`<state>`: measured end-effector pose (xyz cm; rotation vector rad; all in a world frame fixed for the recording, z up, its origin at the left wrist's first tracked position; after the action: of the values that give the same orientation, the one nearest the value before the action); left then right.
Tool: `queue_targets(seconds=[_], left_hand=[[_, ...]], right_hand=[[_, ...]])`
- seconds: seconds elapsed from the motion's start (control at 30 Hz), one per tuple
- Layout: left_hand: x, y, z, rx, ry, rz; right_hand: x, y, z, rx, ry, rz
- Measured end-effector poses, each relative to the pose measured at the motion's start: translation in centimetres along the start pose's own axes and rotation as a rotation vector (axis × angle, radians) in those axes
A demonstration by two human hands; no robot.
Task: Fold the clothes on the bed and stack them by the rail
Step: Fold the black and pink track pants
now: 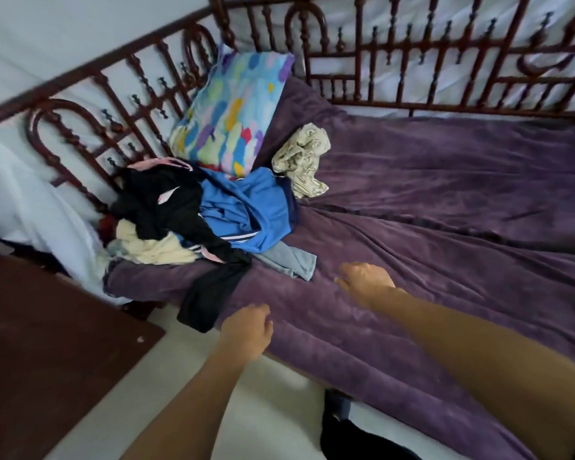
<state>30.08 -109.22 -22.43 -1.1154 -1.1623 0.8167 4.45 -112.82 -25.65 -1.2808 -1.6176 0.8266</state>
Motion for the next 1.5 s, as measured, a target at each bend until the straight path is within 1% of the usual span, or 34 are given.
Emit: queue_targets(seconds=[0.13,0.37,0.53,0.7,0.8,0.87,1.0,1.07,1.13,1.2,1.23,1.3,1.37,1.5], left_hand=[[-5.9,-0.9,-6.1,0.016,-0.051,-0.082],[-13.1,-3.4,-16.1,0.055,-0.137,-0.106],[-18.5,-3.9,-24.6,0.053,-0.181,-0.136],[-27.0,-3.7,-33.4,-0.073,-0.109,-0.136],[-32.8,-3.5,-38.4,-0.137,-0.035,-0.150],[-36.6,-3.3,-41.6,-0.182,-0.001,-0.101],[-42.7,-3.1,-47.0,-0.297,0.043,0.014],[-44.7,-2.7,-49.2,-0.345,0.039,0.002],[-46.0,-2.1,-51.0,-0.360,0.033,-0.046],[-46.6,-1.9,-51.8,-0.341,0.040,-0.067],[-46.8,-2.0,-51.8,-0.321,0.051,-0.051],[-47.2,-2.9,-51.1,-0.273,0.086,0.020],[-47.6,-4.6,-49.7,-0.186,0.134,0.109],[-47.9,-8.8,-45.1,0.033,0.237,0.270]], right_hand=[[-8.0,1.7,-3.4,-0.060,0.024,-0.077],[-18.1,2.9,-10.1,-0.087,0.012,-0.204],[-25.0,4.2,-15.6,-0.127,0.021,-0.226],[-32.7,7.5,-22.4,-0.132,0.081,-0.244],[-37.5,10.9,-26.7,-0.194,0.133,-0.250],[-41.0,13.5,-29.8,-0.217,0.129,-0.255],[-47.4,17.9,-35.5,-0.212,0.109,-0.194],[-50.3,19.4,-37.2,-0.150,0.132,-0.183],[-52.4,19.6,-37.7,-0.126,0.146,-0.139],[-53.2,18.5,-37.0,-0.208,0.150,-0.090],[-53.0,17.6,-36.3,-0.255,0.145,-0.075],[-51.7,15.5,-34.6,-0.307,0.139,-0.024],[-49.7,13.1,-32.4,-0.354,0.164,0.076],[-45.8,8.2,-27.7,-0.406,0.288,0.309]])
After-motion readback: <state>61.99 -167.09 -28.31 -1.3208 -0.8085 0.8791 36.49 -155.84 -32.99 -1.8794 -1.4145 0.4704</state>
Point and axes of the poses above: each hand's wrist, its own x-axis away from the middle knuckle, its own y-axis out of the palm, z = x × y, the point moved 3 cm from there along -x, towards the middle knuckle, and after that the axes turned 7 degrees about -x, right-handed, at the moved point
